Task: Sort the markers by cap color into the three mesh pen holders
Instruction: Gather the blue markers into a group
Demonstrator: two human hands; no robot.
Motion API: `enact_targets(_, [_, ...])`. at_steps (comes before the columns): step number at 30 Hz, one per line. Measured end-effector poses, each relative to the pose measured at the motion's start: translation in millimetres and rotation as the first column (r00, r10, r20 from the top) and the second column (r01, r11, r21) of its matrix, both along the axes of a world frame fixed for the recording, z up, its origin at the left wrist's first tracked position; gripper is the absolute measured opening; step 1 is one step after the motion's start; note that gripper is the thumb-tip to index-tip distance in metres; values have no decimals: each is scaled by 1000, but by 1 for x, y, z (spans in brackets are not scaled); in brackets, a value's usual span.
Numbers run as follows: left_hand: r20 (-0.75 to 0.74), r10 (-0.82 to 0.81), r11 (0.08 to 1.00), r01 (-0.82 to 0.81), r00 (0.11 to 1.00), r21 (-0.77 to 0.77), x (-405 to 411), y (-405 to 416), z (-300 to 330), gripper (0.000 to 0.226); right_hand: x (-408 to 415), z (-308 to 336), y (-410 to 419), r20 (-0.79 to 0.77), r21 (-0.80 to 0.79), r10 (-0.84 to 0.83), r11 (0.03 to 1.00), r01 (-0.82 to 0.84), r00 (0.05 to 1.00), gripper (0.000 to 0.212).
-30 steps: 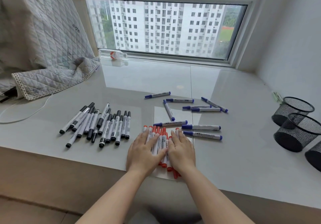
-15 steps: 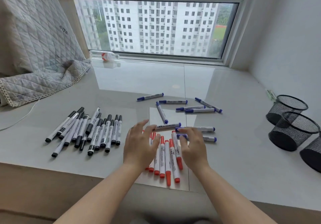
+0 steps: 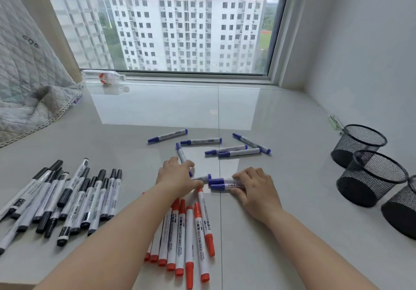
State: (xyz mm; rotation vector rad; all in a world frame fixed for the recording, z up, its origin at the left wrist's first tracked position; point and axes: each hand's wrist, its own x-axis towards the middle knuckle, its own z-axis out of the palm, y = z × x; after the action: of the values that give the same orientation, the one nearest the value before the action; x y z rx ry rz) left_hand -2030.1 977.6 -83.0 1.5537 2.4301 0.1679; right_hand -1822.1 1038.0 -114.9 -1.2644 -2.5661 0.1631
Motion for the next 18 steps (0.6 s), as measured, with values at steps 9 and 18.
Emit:
enact_targets(9, [49, 107, 987, -113, 993, 115, -10, 46, -8, 73, 5, -4, 45, 39, 32, 39, 999, -40, 998, 41])
enact_targets(18, [-63, 238, 955, -221, 969, 199, -13, 60, -22, 55, -6, 2, 70, 25, 54, 128, 990, -129, 991, 55])
